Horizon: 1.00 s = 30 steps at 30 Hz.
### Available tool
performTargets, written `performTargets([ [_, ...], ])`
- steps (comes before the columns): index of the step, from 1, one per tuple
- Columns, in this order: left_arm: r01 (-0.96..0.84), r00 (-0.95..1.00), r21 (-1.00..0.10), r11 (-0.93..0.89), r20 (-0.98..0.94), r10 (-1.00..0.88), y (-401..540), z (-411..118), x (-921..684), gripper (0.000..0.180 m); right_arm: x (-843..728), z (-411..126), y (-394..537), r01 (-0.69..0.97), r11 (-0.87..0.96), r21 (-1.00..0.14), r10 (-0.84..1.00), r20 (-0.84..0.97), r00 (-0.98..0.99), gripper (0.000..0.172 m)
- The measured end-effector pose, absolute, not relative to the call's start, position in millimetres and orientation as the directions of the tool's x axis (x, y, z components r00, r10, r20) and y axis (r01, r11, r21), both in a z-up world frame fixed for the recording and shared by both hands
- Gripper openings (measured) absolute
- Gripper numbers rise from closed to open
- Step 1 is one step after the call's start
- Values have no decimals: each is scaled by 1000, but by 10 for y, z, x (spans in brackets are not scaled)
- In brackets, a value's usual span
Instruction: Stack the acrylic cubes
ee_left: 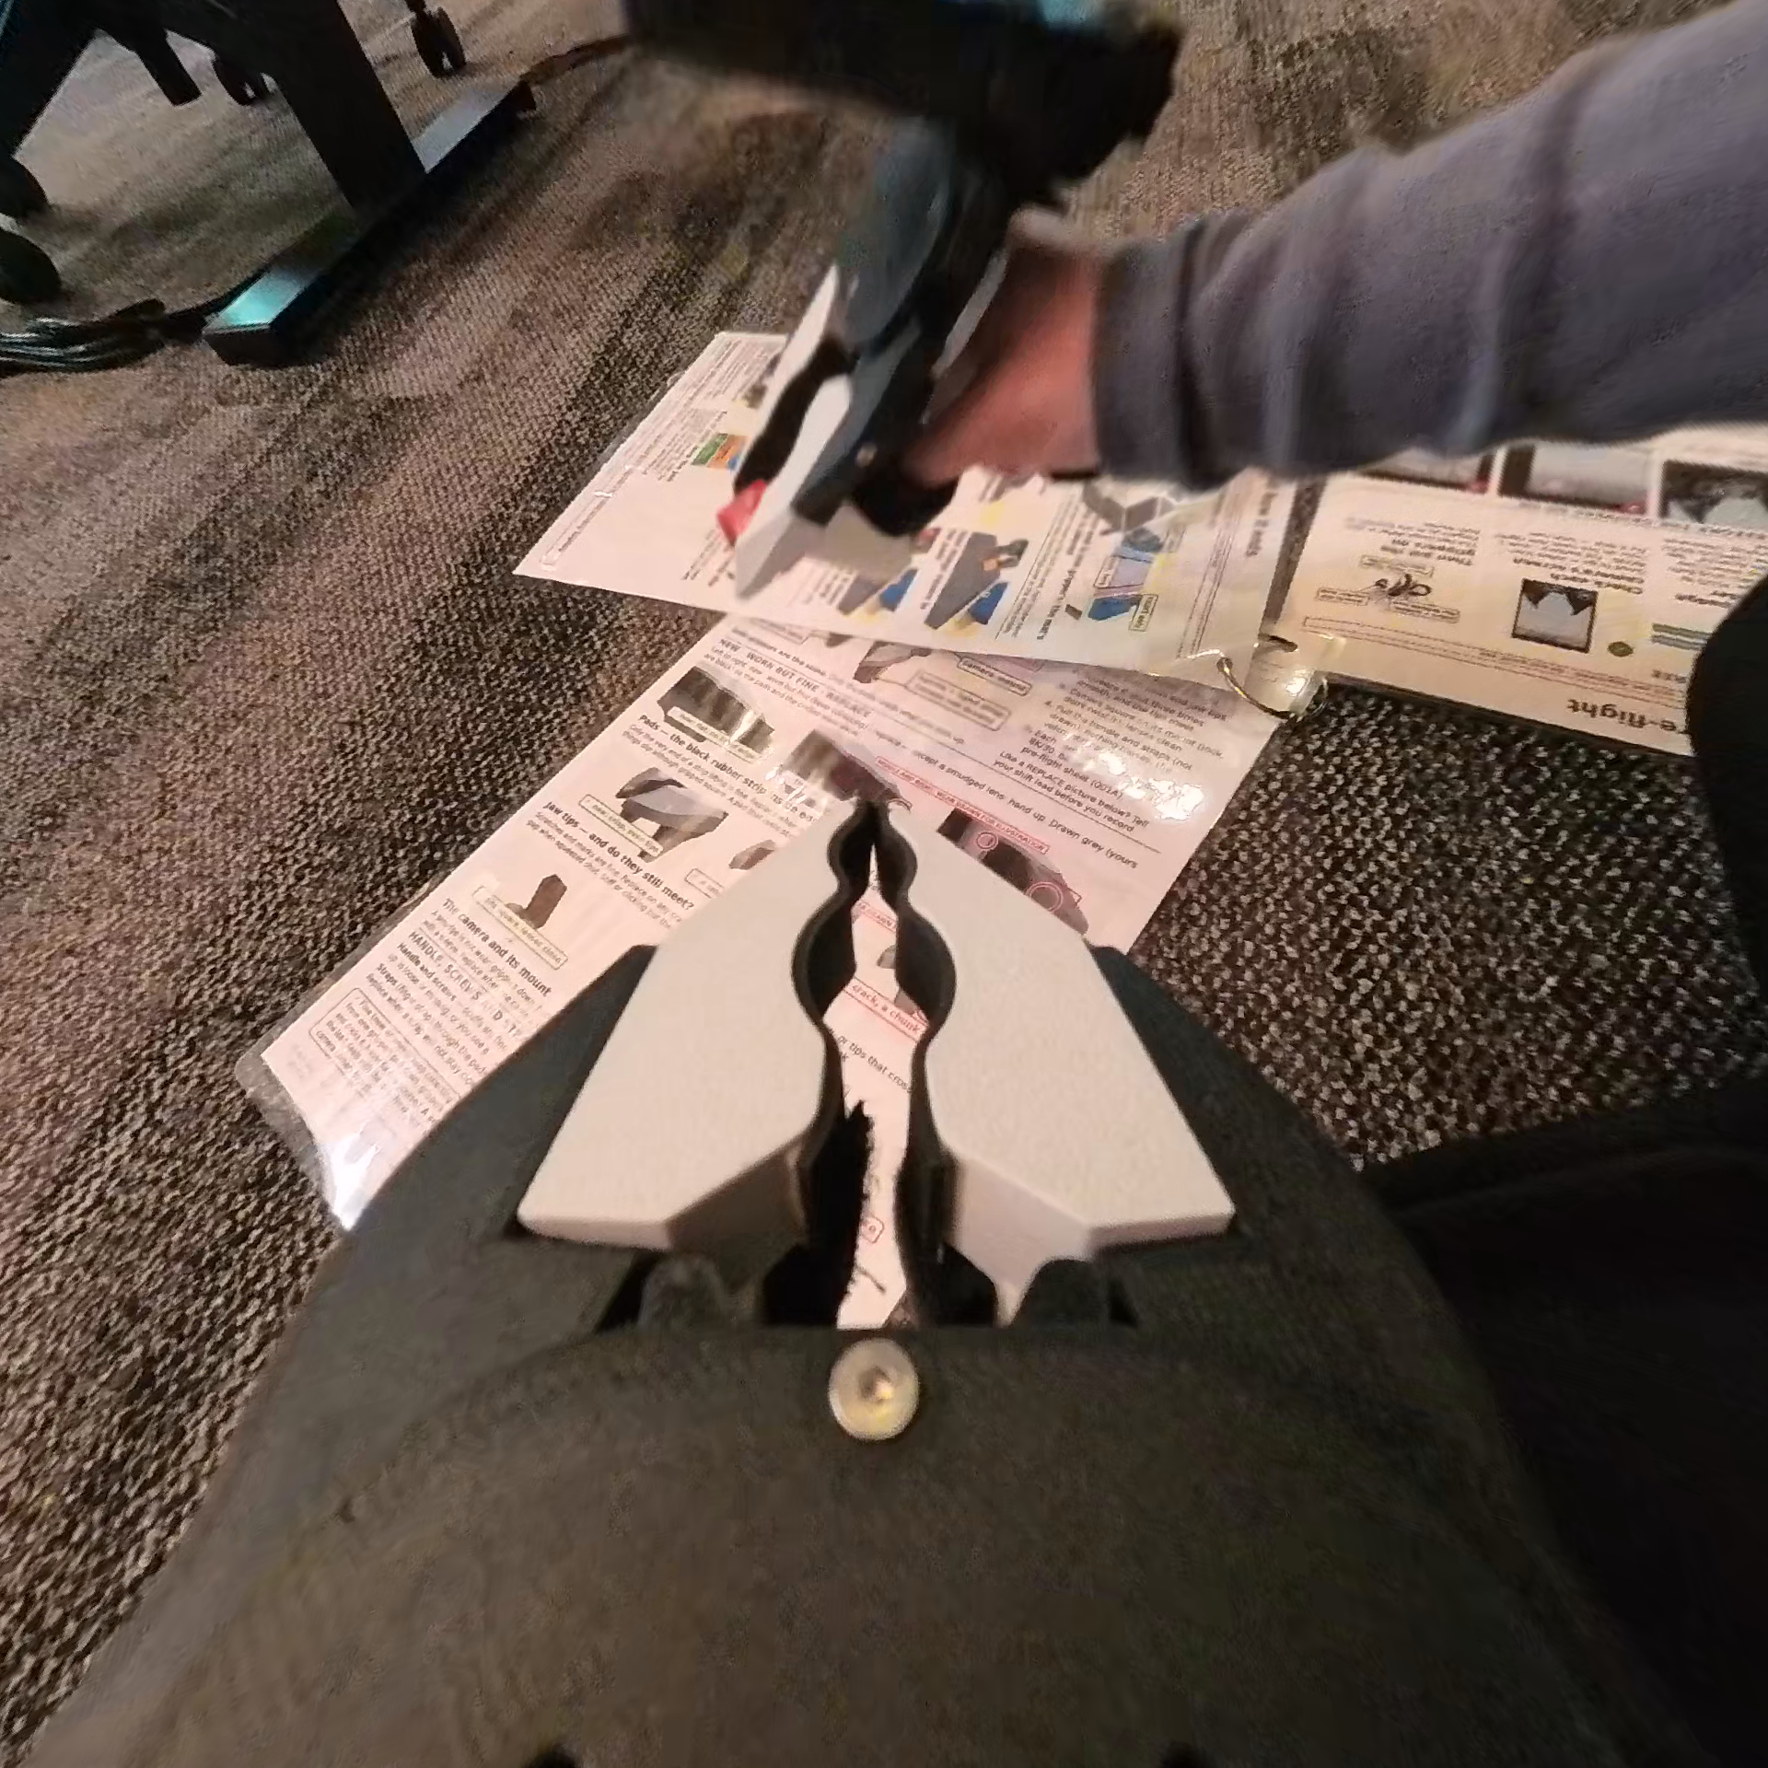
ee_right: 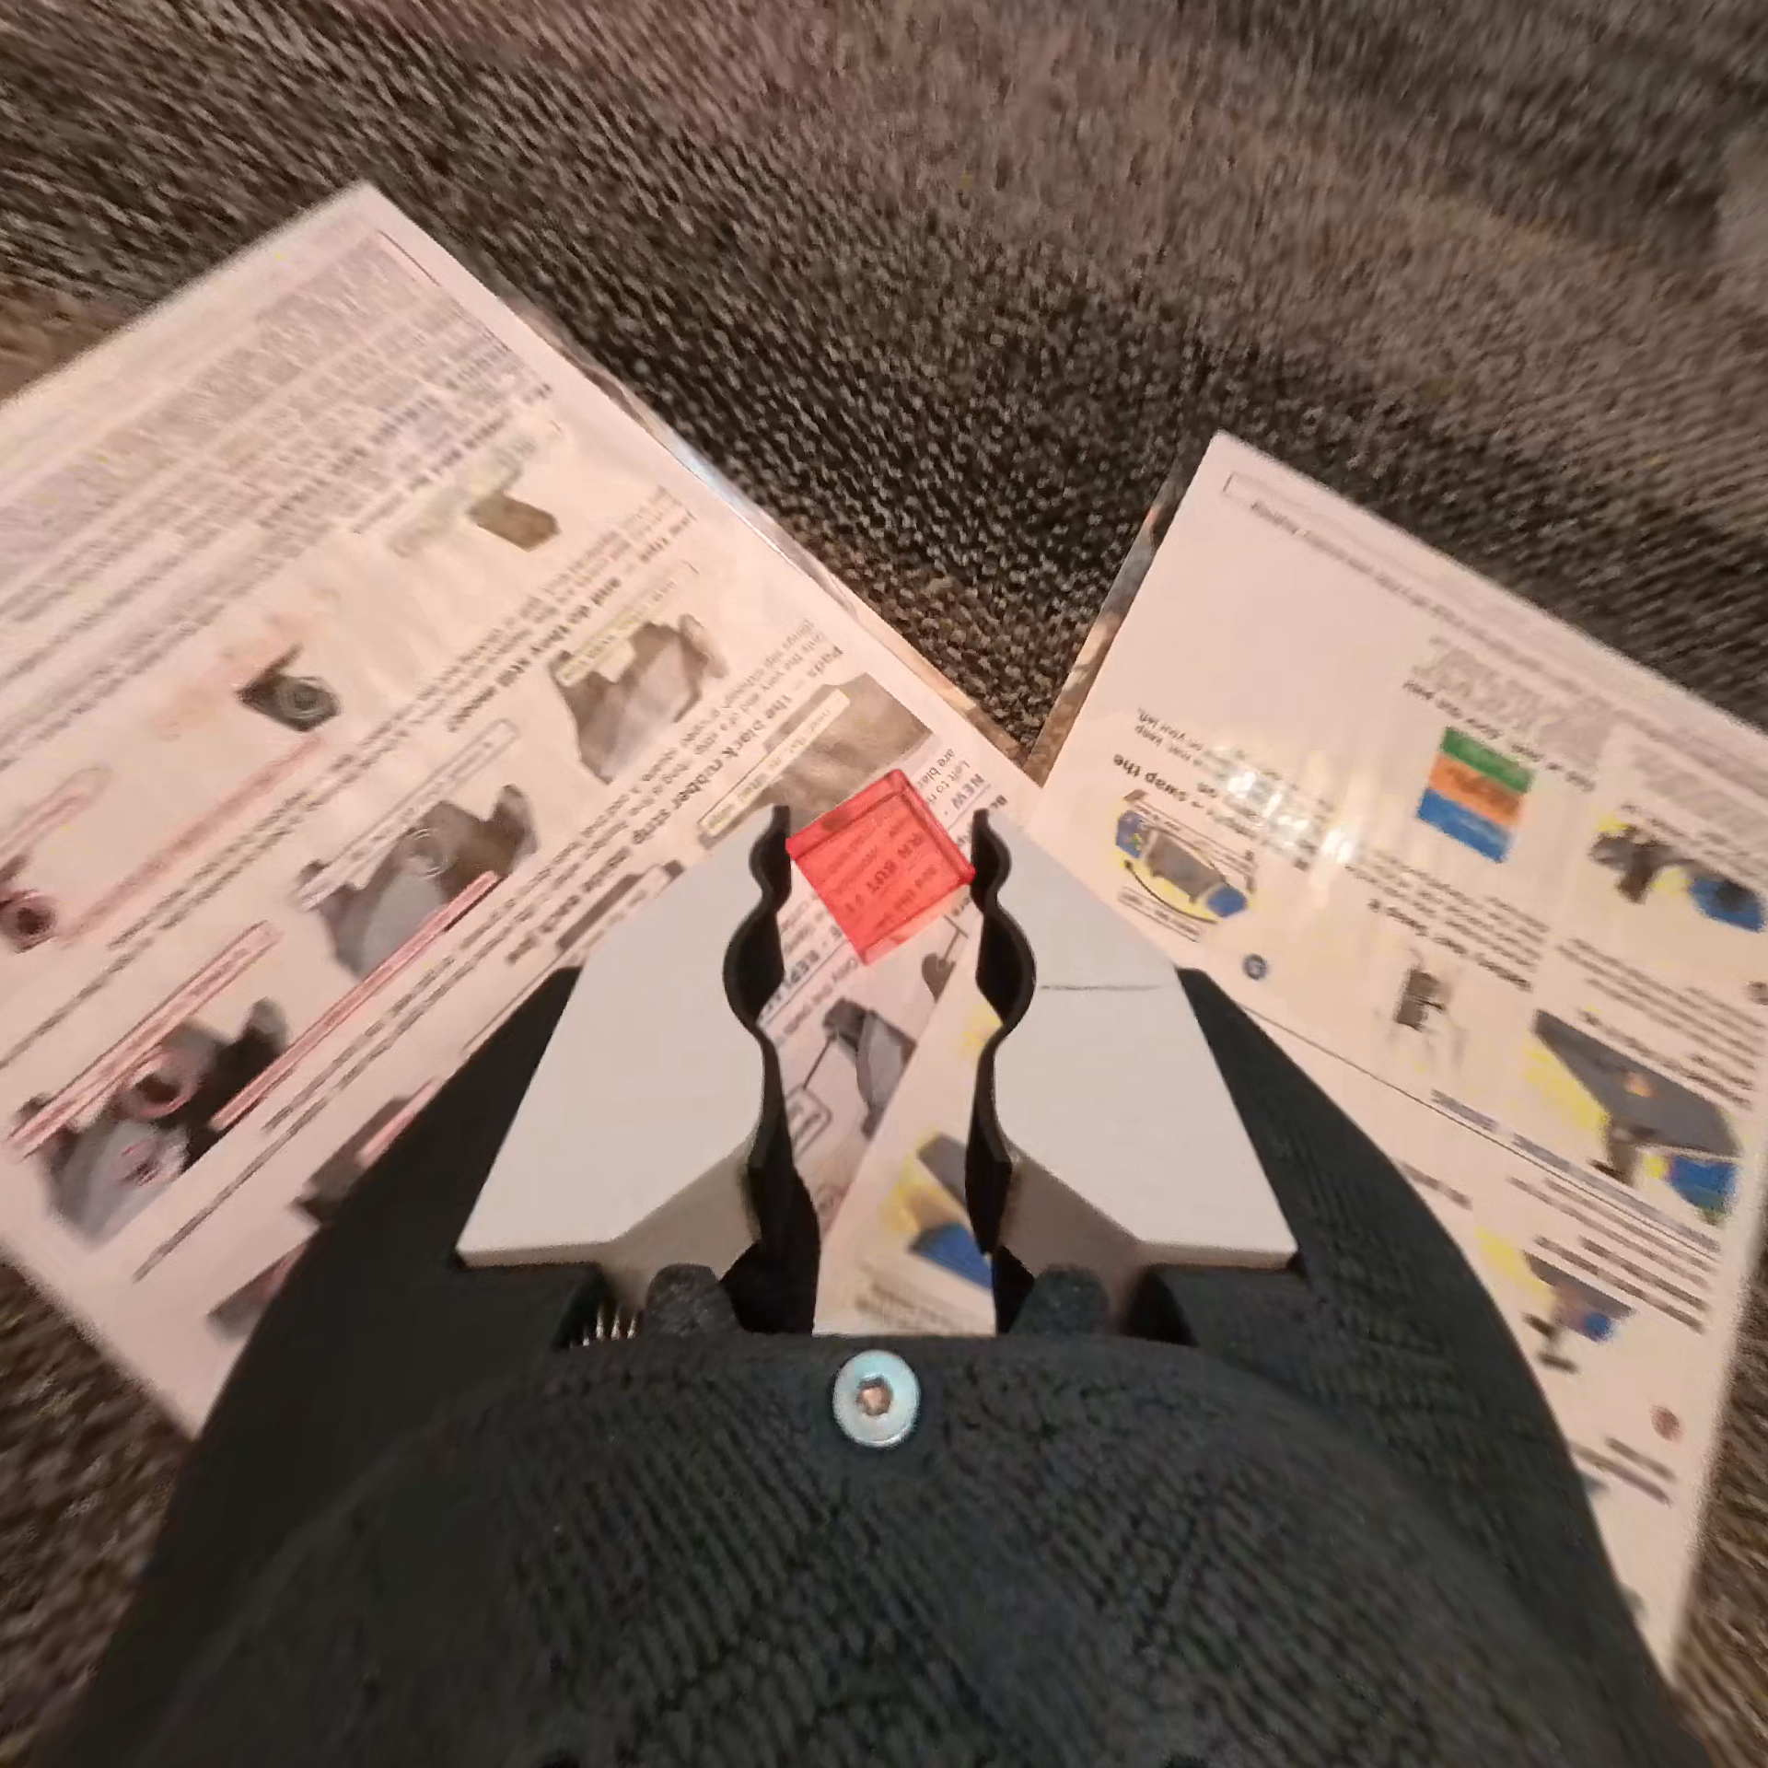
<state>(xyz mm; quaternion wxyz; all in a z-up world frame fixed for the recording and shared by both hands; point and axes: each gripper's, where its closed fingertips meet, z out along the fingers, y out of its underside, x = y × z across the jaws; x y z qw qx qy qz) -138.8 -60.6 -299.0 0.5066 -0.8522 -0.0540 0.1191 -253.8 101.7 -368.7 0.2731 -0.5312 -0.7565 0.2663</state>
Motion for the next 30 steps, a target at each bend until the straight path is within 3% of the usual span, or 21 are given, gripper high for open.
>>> performTargets([
  [5, -32, 963, -876, -482, -156, 219, -614, -2954, -1380, 0, -1988, -3038, 1130, 609, 208, -765, 968, 71, -241, 36],
  [11, -19, 958, -880, -475, -151, 242, -629, -2920, -1410, 0, -1357, -2662, 1759, 543, 37, -839, 999, 17, -43, 36],
  [19, -21, 954, -883, -468, -158, 254, -641, -2888, -1423, 0, -899, -2852, 2578, 512, -182, -839, 968, -61, 244, 36],
  [30, -19, 956, -880, -475, -155, 251, -641, -2903, -1426, 0, -1012, -3131, 2516, 564, -154, -812, 976, -37, 213, 36],
])
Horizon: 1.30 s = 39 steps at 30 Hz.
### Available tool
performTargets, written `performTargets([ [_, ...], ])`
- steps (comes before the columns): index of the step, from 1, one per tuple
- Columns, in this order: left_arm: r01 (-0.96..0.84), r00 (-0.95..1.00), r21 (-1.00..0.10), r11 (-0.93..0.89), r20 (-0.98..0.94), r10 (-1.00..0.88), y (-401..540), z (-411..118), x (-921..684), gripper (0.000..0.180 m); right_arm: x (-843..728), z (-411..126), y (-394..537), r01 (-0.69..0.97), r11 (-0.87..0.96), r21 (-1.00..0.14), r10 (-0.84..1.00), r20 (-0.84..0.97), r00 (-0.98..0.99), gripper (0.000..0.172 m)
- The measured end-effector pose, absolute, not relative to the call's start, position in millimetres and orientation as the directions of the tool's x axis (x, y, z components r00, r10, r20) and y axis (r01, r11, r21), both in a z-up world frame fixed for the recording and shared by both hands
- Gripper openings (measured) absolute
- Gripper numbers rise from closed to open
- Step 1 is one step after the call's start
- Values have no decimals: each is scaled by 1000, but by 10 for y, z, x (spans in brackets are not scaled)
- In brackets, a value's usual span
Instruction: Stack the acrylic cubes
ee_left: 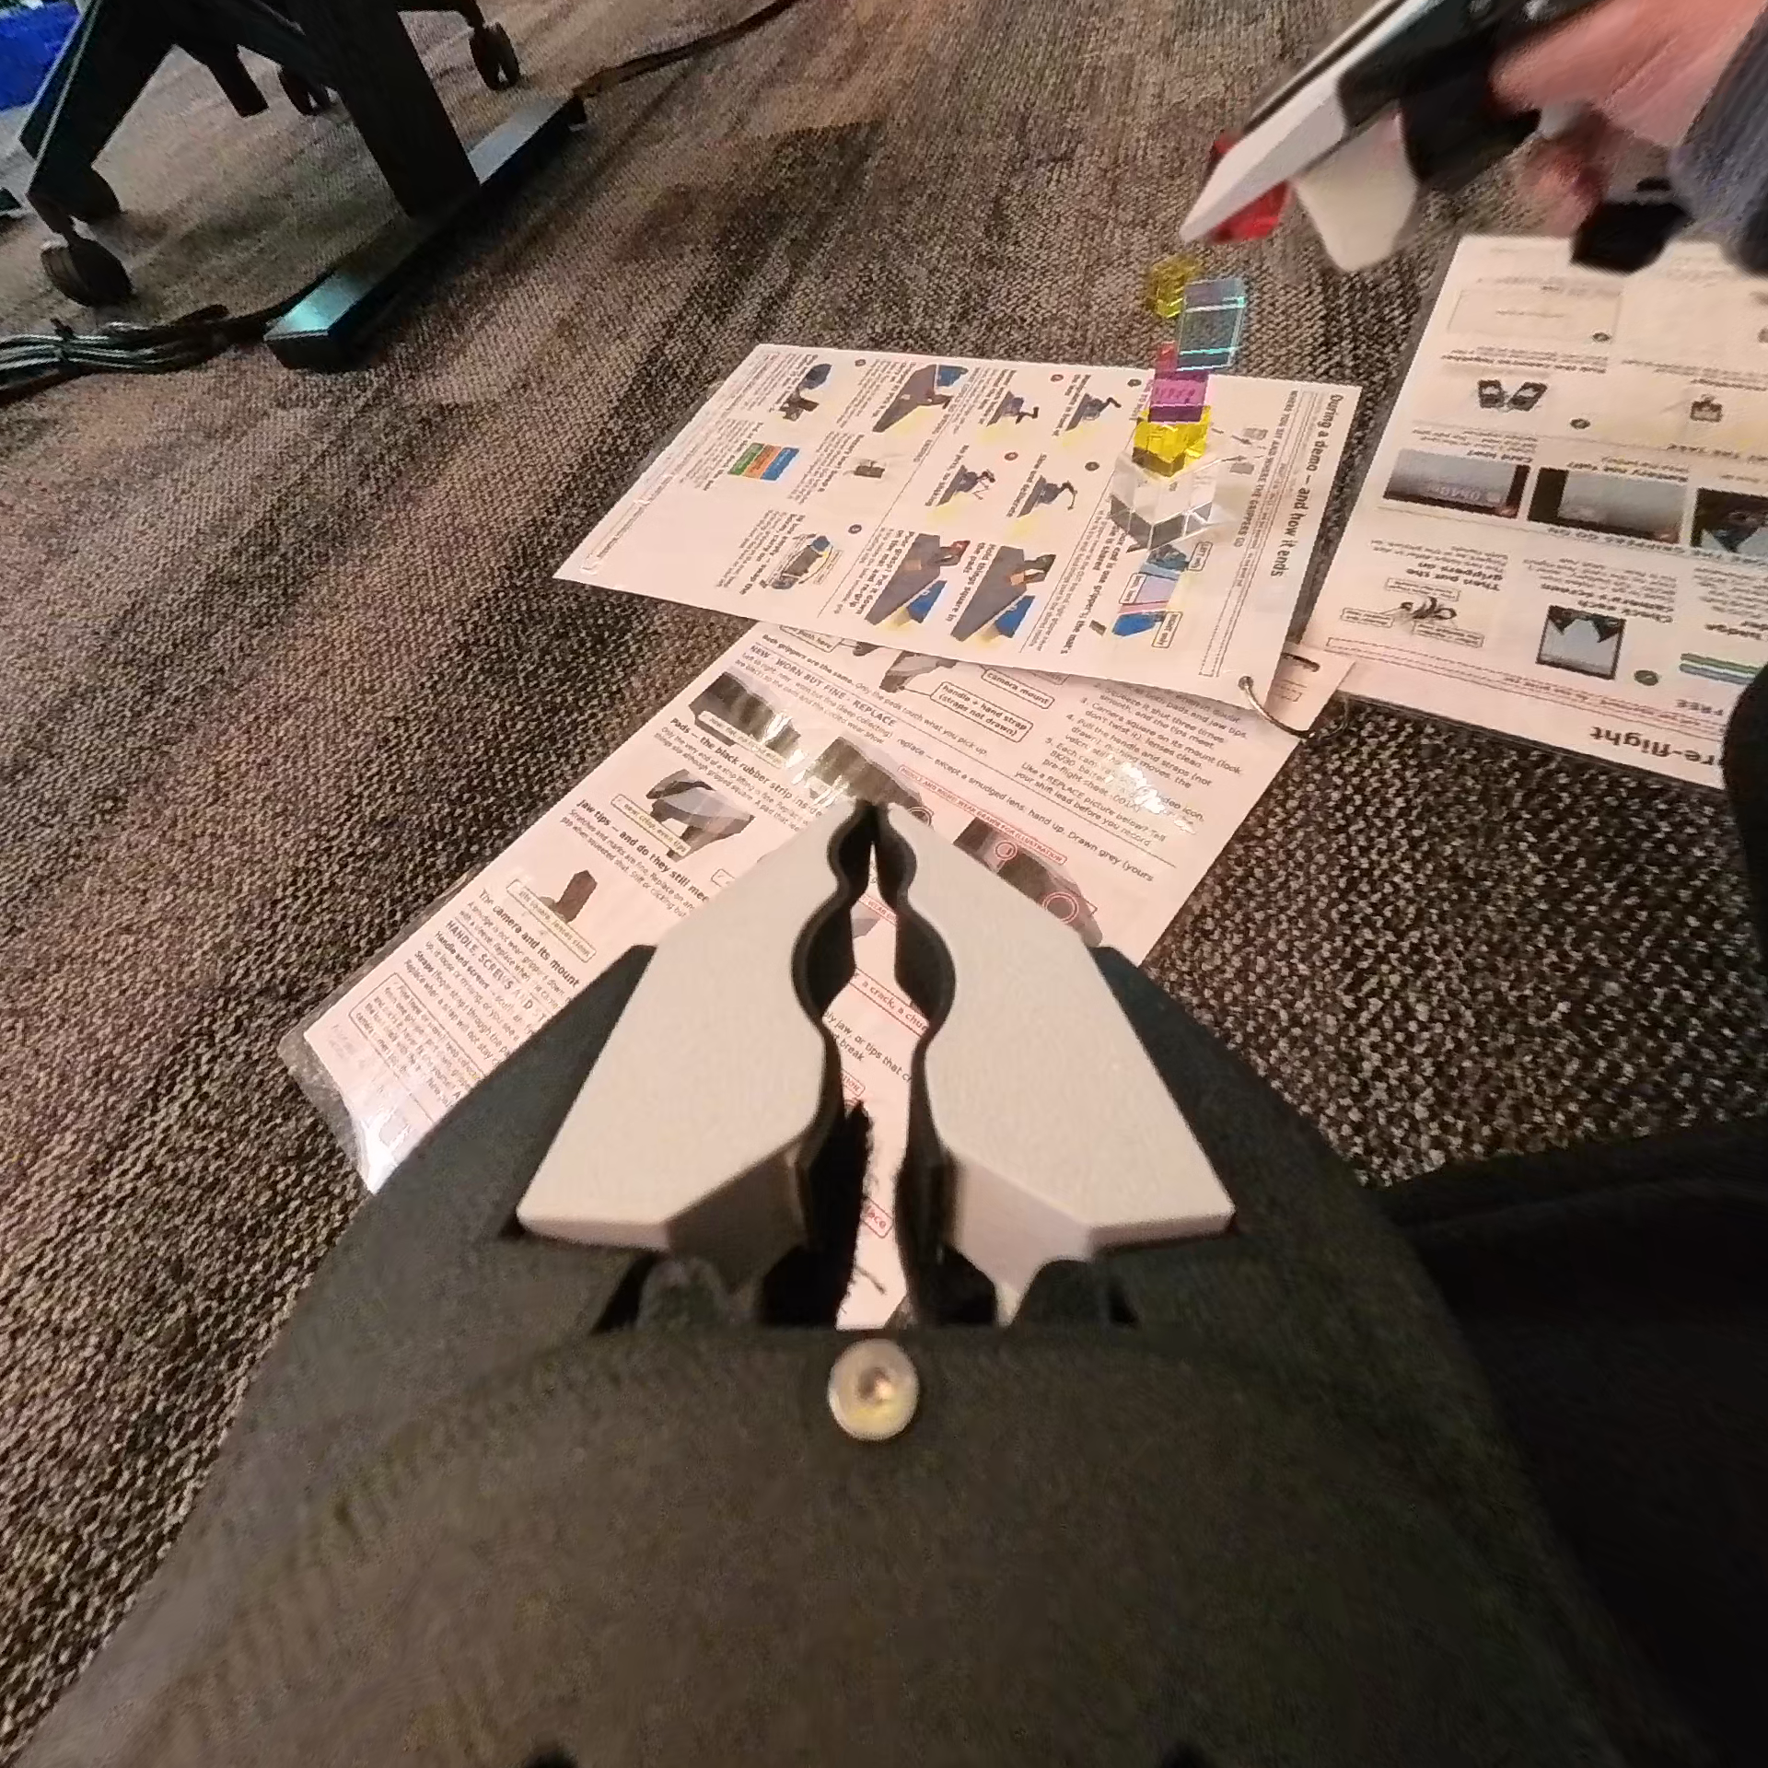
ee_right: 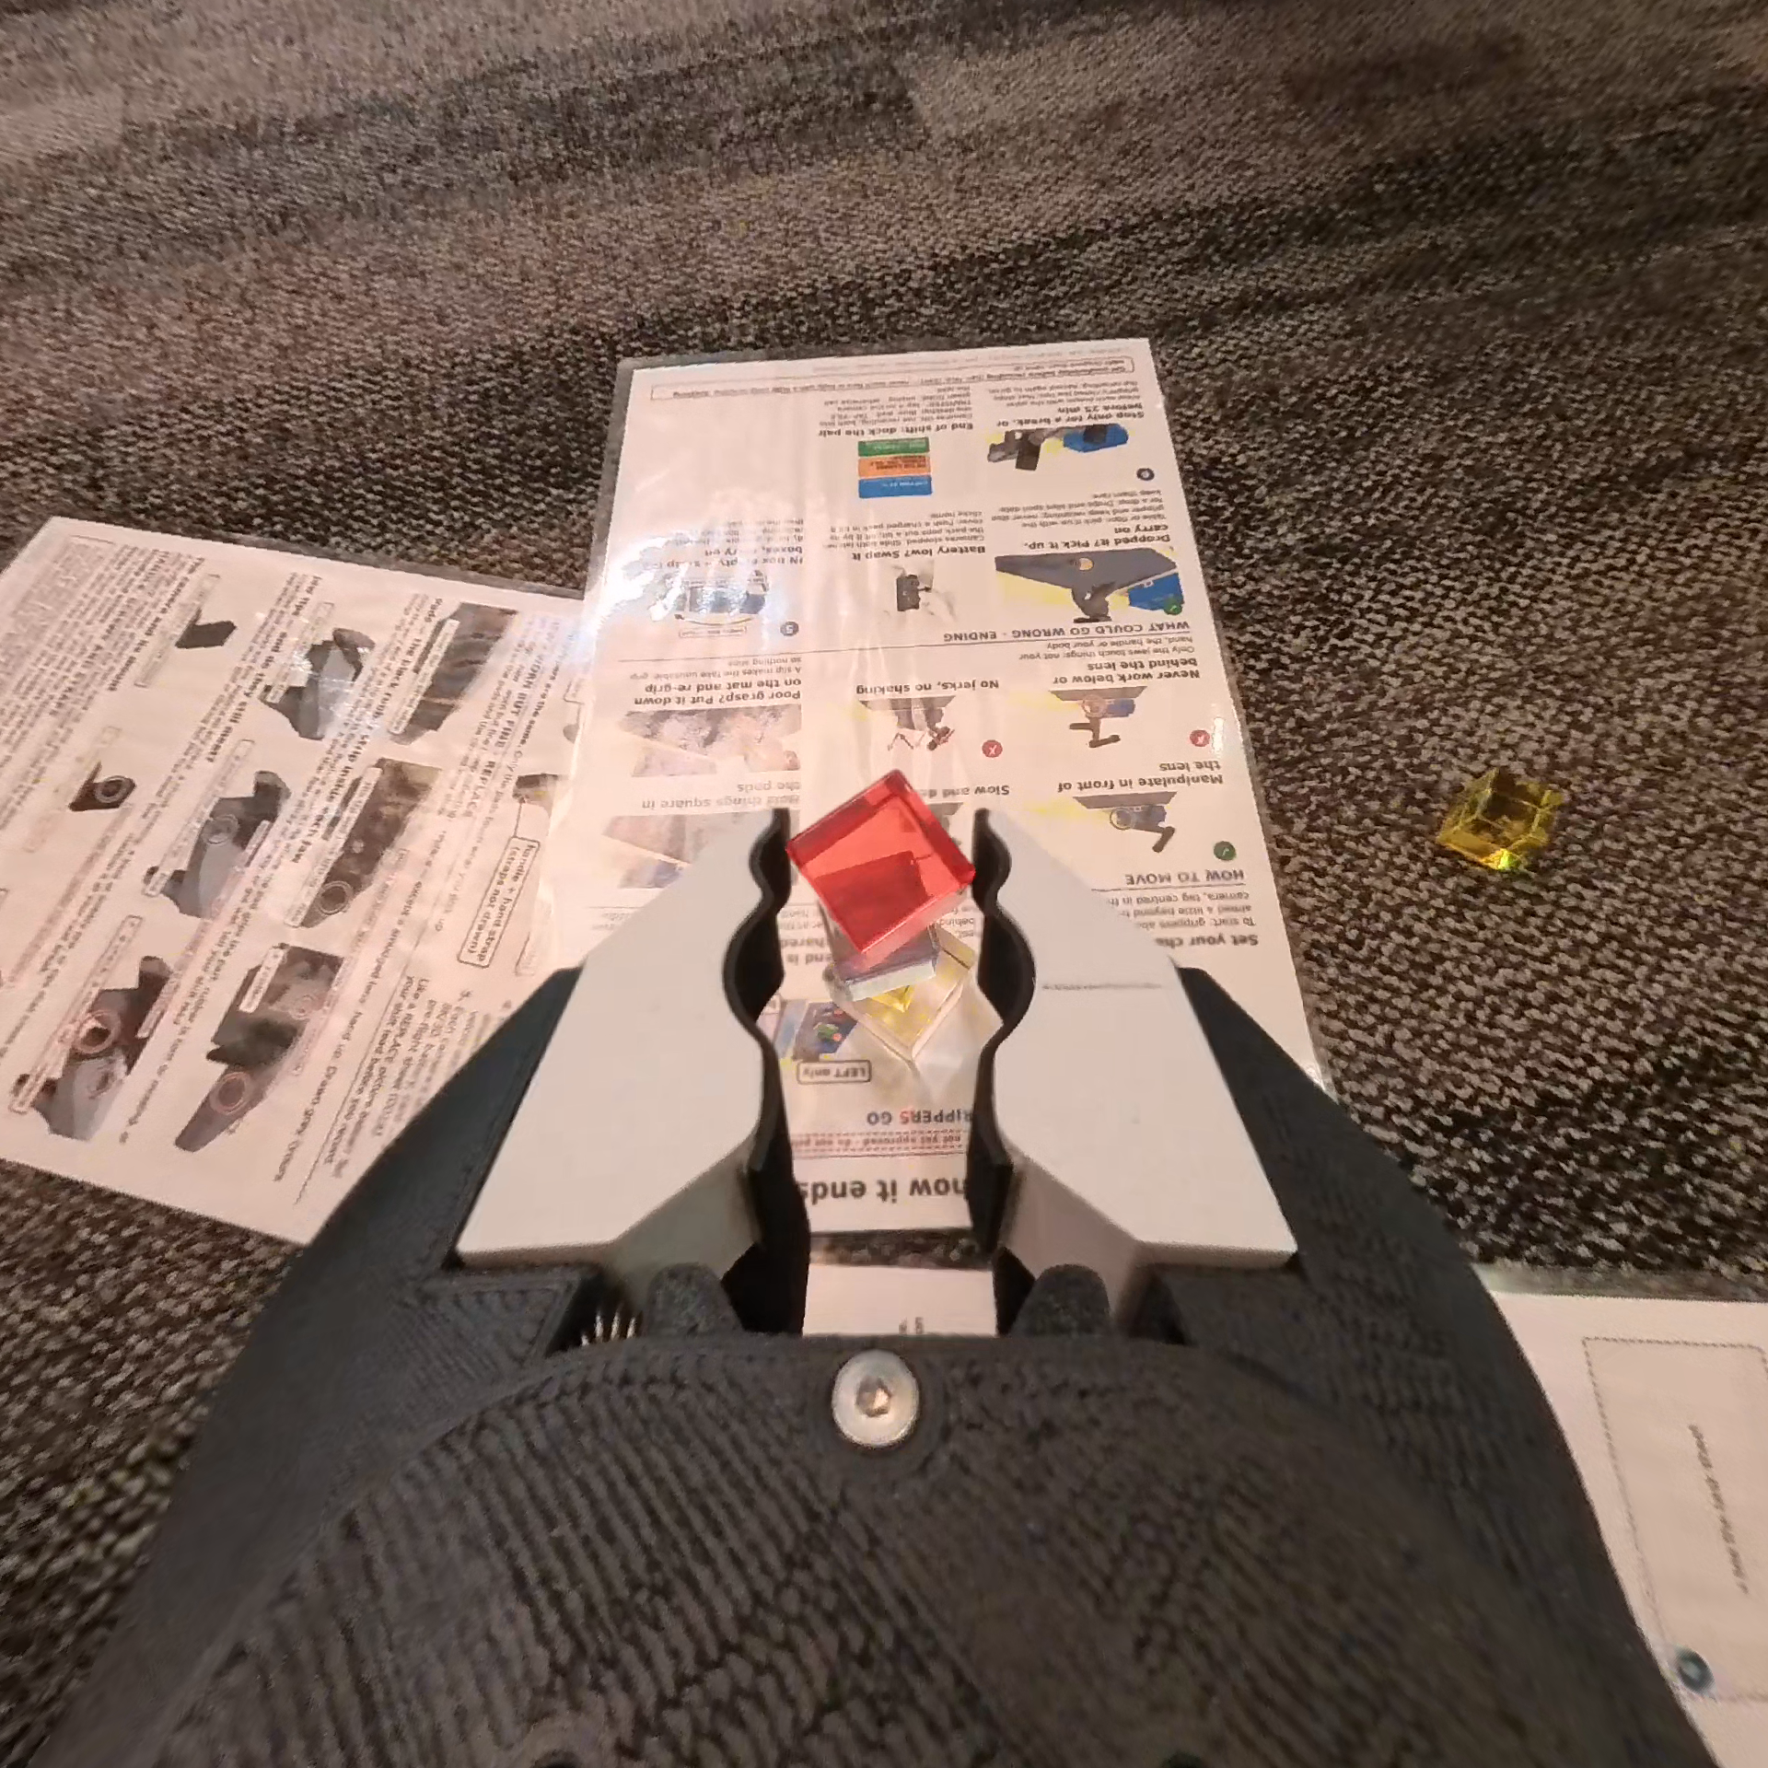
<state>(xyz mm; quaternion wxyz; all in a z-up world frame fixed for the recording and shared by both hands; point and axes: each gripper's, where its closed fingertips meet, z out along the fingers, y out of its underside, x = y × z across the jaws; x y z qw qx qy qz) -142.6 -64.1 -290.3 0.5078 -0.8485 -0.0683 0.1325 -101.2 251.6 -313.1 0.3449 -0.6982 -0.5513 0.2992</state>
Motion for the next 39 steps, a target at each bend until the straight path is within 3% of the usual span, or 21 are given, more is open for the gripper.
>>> performTargets([
  [19, -19, 957, -881, -472, -152, 247, -642, -2895, -1421, 0, -1050, -3334, 2528, 578, -161, -800, 975, -36, 221, 36],
  [24, -17, 958, -882, -471, -150, 246, -644, -2889, -1418, 0, -1067, -3198, 2486, 538, -148, -830, 980, -51, 190, 54],
  [28, -12, 958, -886, -463, -143, 249, -655, -2869, -1417, 0, -1018, -2881, 2480, 414, -124, -902, 987, -68, 148, 68],
  [33, 7, 958, -899, -438, -120, 261, -671, -2829, -1431, 0, -684, -2491, 3093, 245, -32, -969, 899, 79, 430, 68],
  [36, 19, 960, -899, -438, -106, 259, -661, -2846, -1433, 0, -497, -2795, 3656, 245, -200, -949, 774, 0, 633, 63],
  [39, 7, 964, -895, -447, -114, 242, -649, -2875, -1409, 0, -514, -3352, 3985, 297, -370, -881, 718, -68, 692, 60],
])
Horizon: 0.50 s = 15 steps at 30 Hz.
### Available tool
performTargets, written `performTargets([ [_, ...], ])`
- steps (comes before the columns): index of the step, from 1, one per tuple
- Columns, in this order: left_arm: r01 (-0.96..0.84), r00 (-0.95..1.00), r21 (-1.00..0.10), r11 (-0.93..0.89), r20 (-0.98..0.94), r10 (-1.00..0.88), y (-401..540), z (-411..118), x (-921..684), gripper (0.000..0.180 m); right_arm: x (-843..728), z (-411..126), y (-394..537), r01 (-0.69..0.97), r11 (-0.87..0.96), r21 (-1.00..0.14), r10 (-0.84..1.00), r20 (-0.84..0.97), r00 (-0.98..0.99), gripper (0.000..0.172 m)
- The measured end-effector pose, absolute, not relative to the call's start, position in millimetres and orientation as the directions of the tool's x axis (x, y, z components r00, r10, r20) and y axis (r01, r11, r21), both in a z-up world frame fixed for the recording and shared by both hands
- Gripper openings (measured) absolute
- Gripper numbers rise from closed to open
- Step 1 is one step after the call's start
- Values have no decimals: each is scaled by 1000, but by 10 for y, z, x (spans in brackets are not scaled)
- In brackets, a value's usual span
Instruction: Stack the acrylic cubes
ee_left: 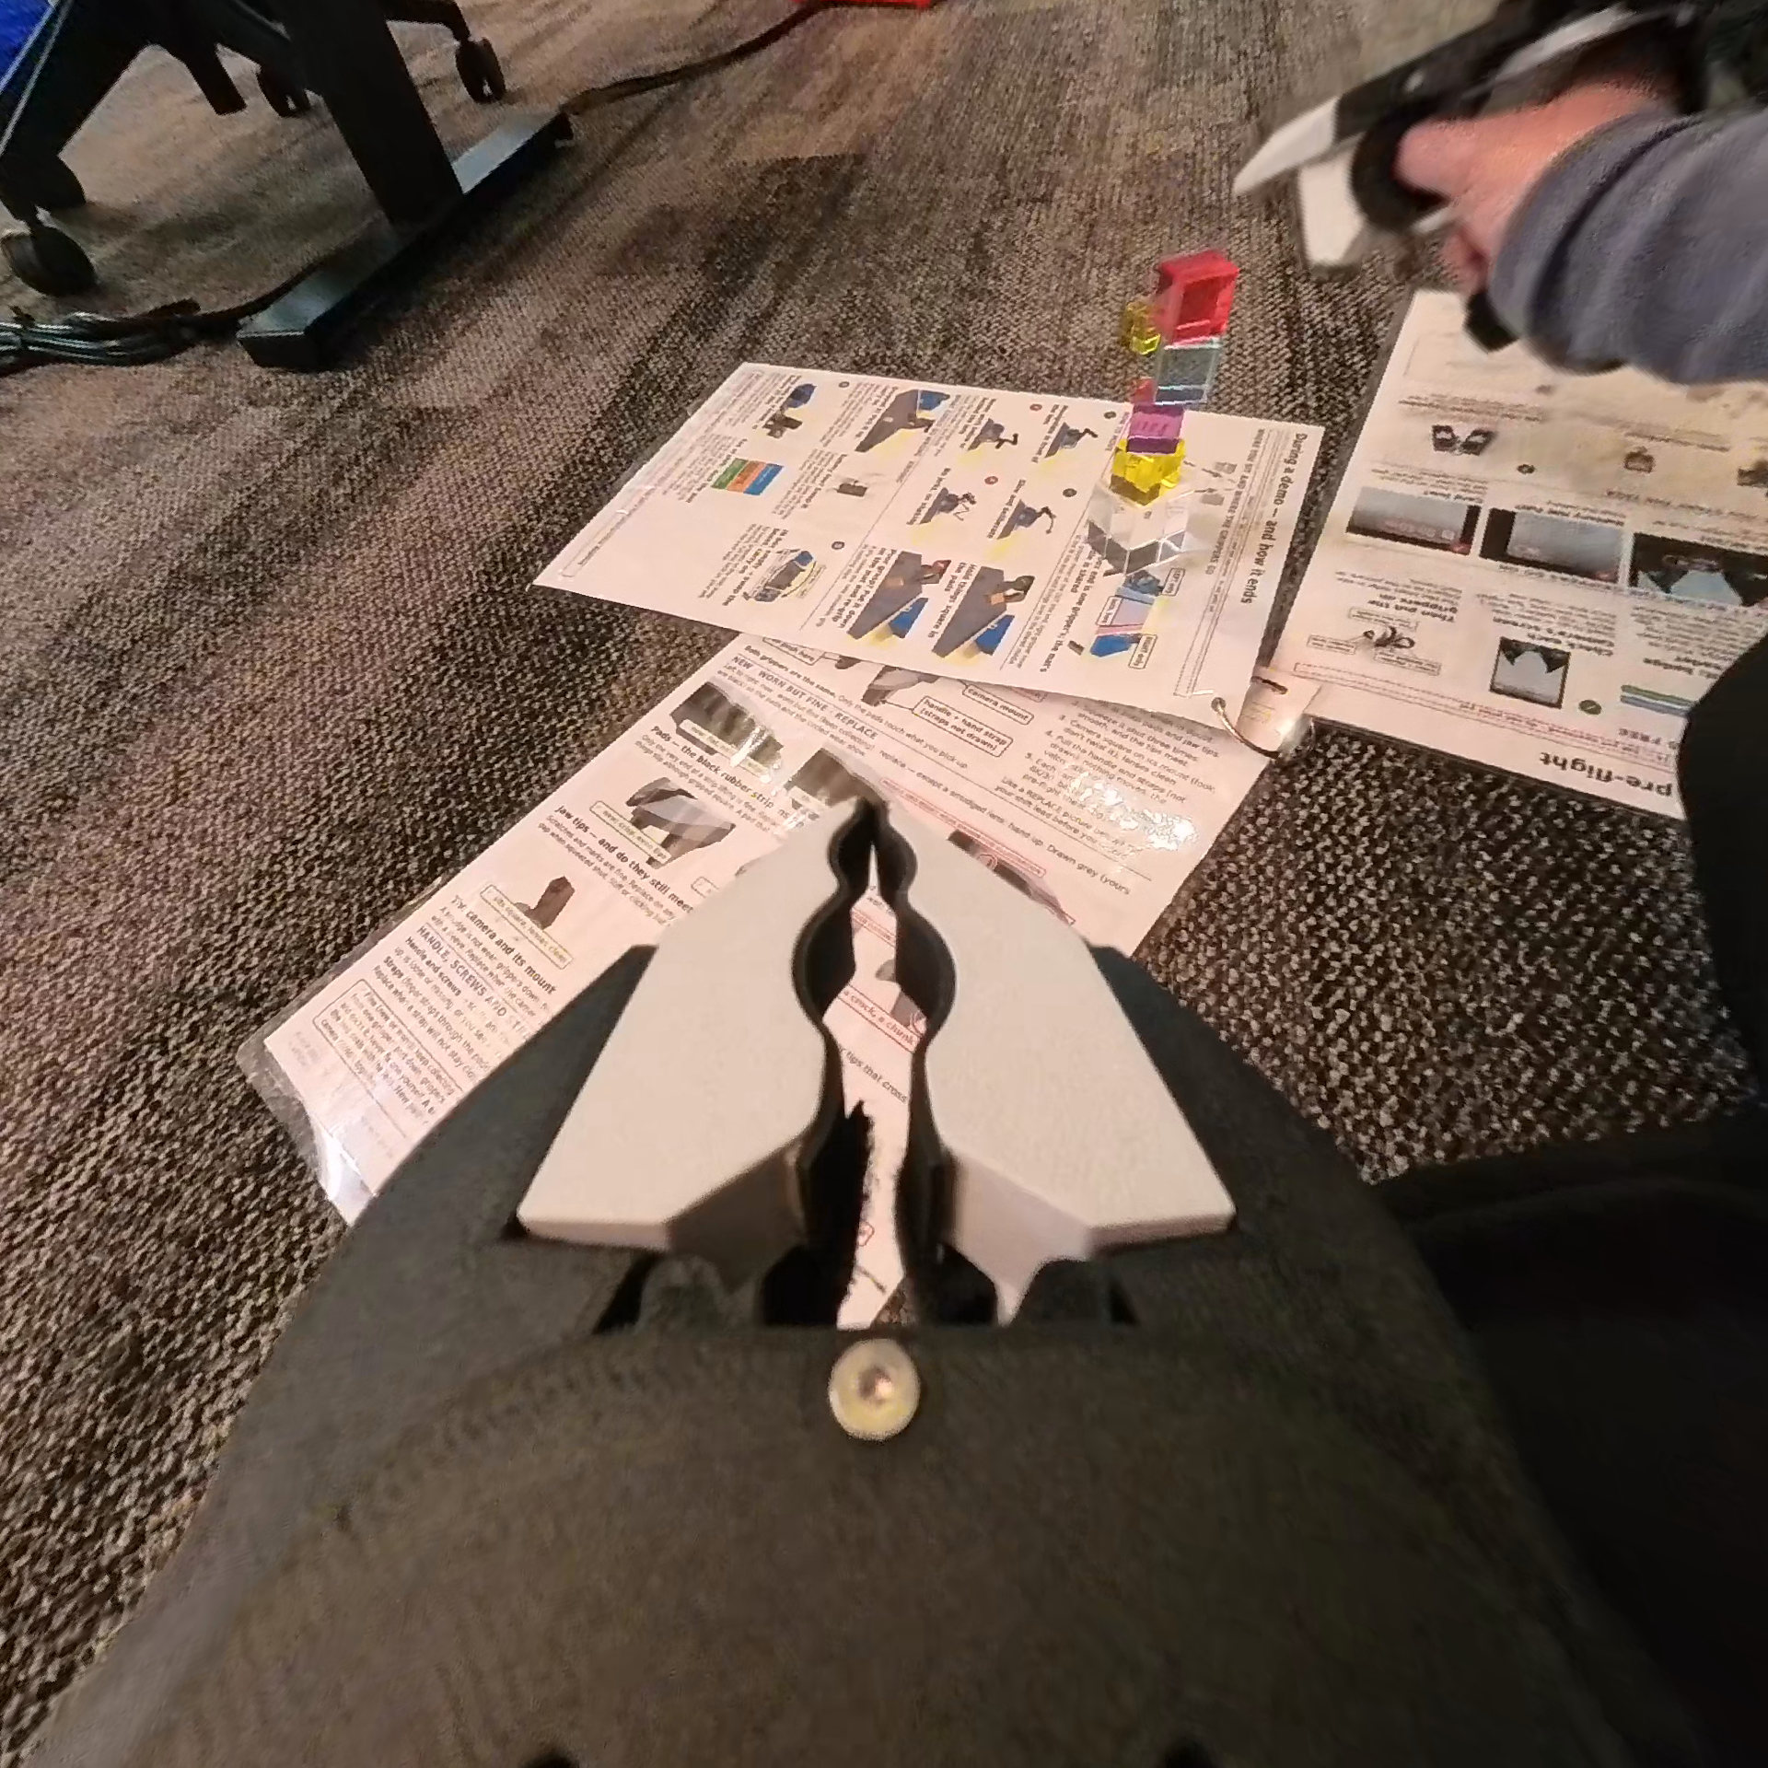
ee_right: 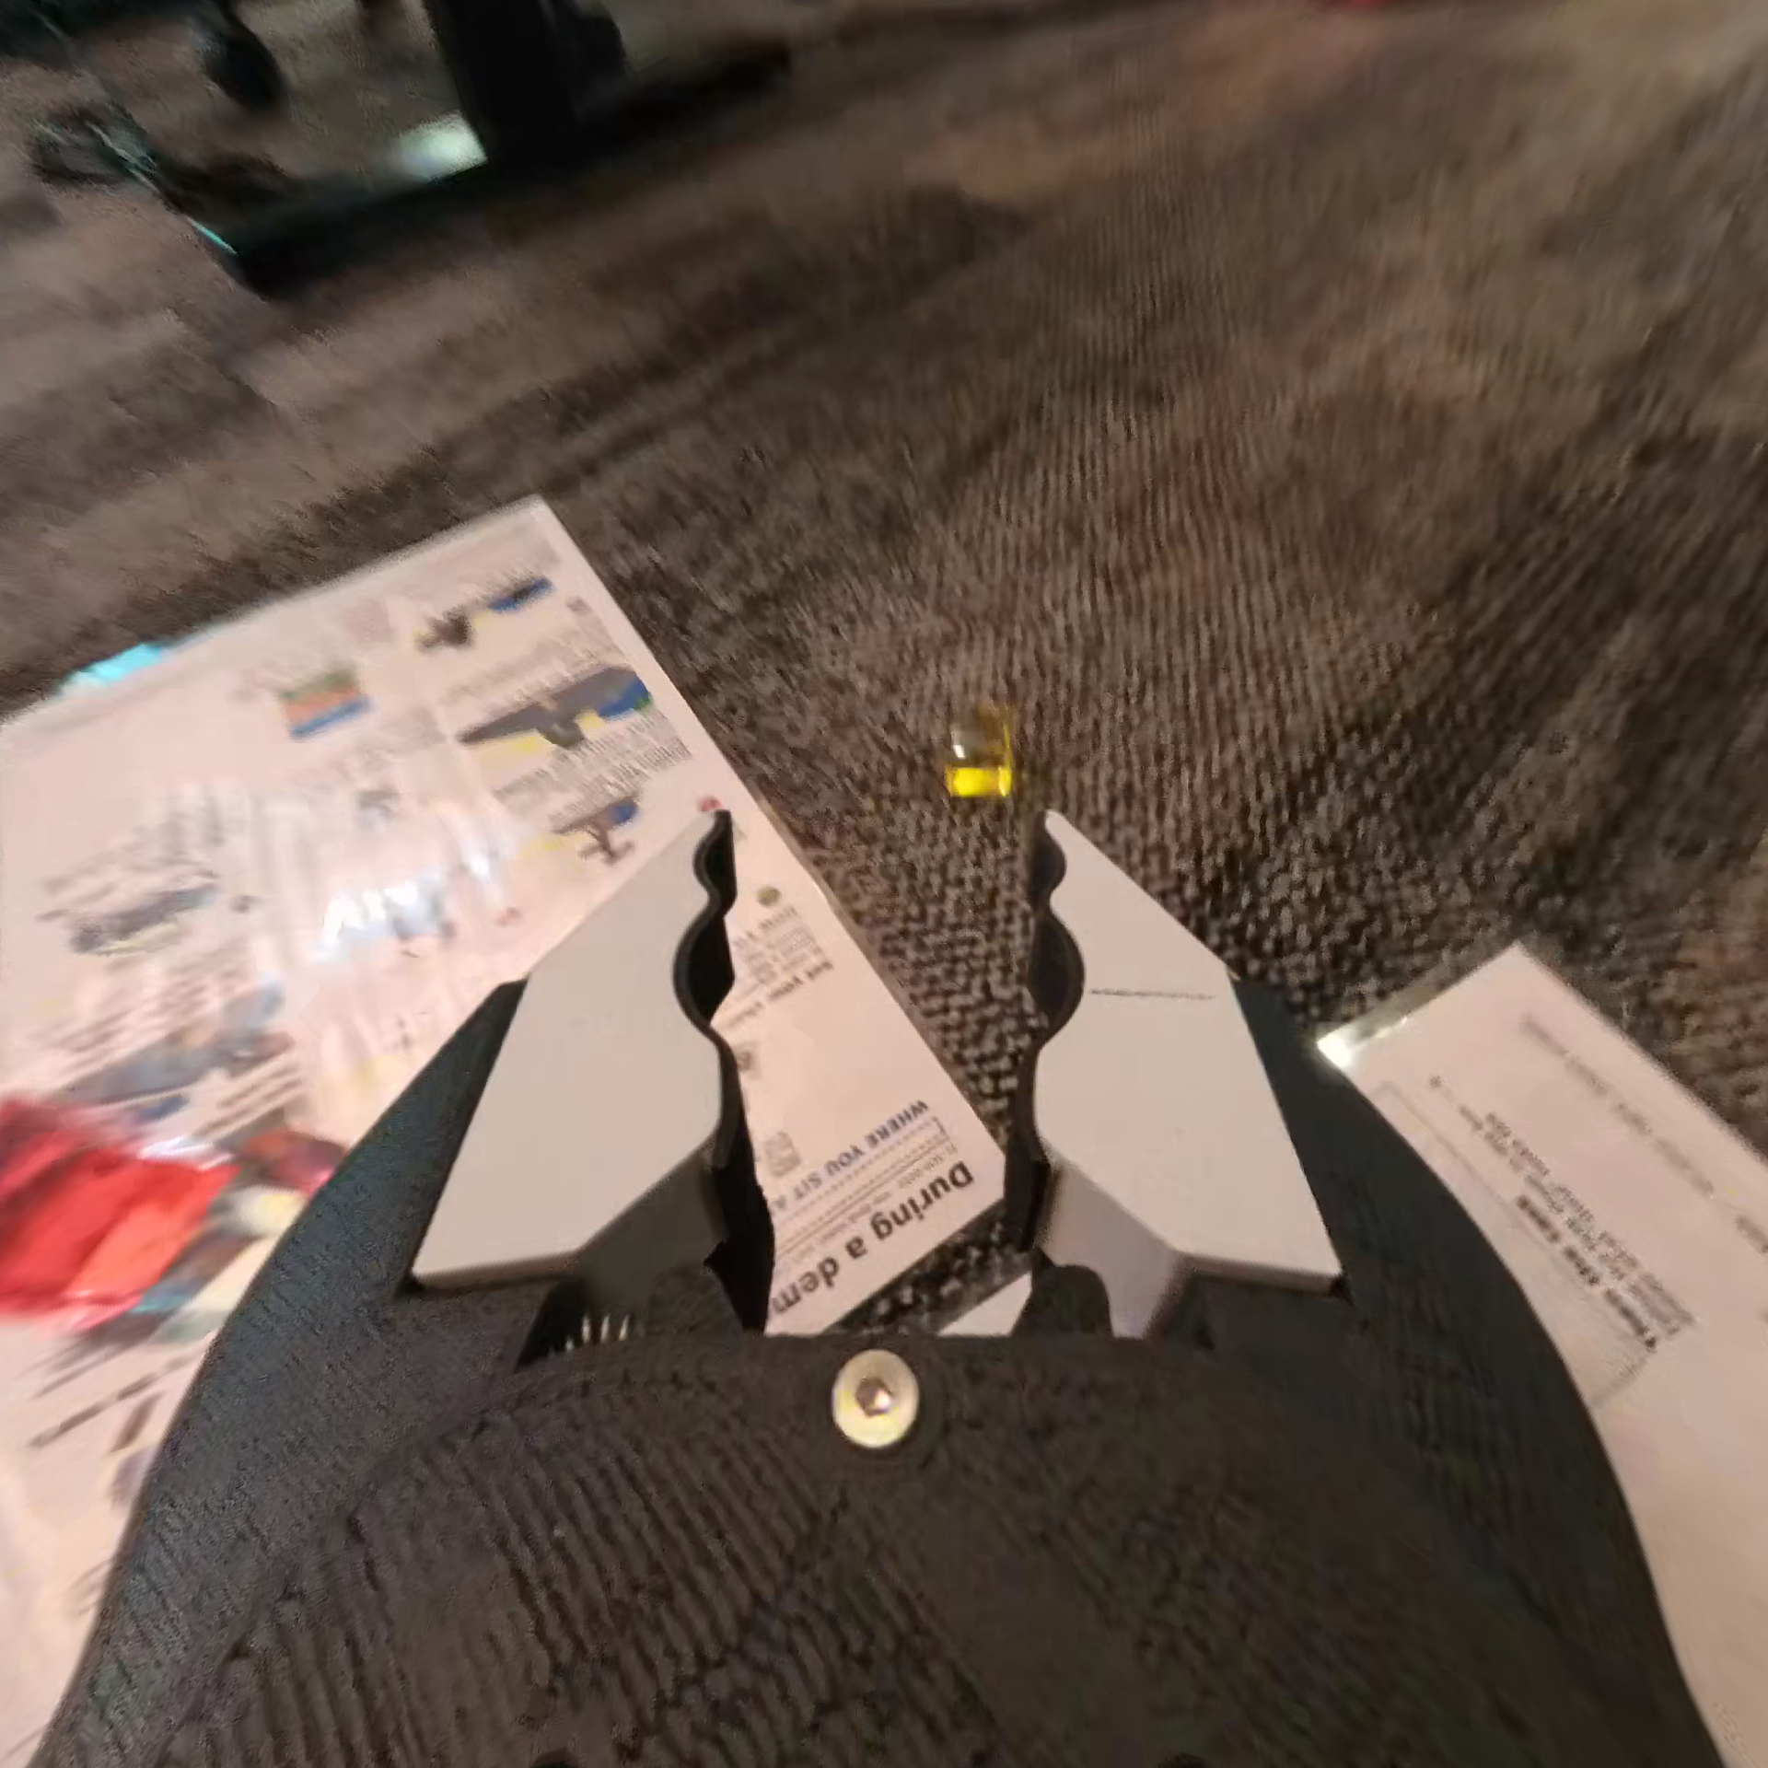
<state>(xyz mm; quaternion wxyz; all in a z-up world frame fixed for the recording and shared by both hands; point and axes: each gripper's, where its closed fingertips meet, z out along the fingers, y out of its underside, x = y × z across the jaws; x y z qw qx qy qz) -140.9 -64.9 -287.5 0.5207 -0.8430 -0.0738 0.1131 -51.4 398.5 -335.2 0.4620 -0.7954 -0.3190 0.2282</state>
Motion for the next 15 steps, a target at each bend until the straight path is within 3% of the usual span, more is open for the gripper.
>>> performTargets([
  [6, 16, 969, -882, -471, -103, 224, -591, -2984, -1433, 0, -692, -4041, 4444, 237, -520, -821, 652, -202, 731, 49],
  [15, 35, 976, -846, -533, -86, 201, -502, -3153, -1455, 0, -1034, -4357, 4900, 368, -467, -804, 711, -95, 697, 47],
])
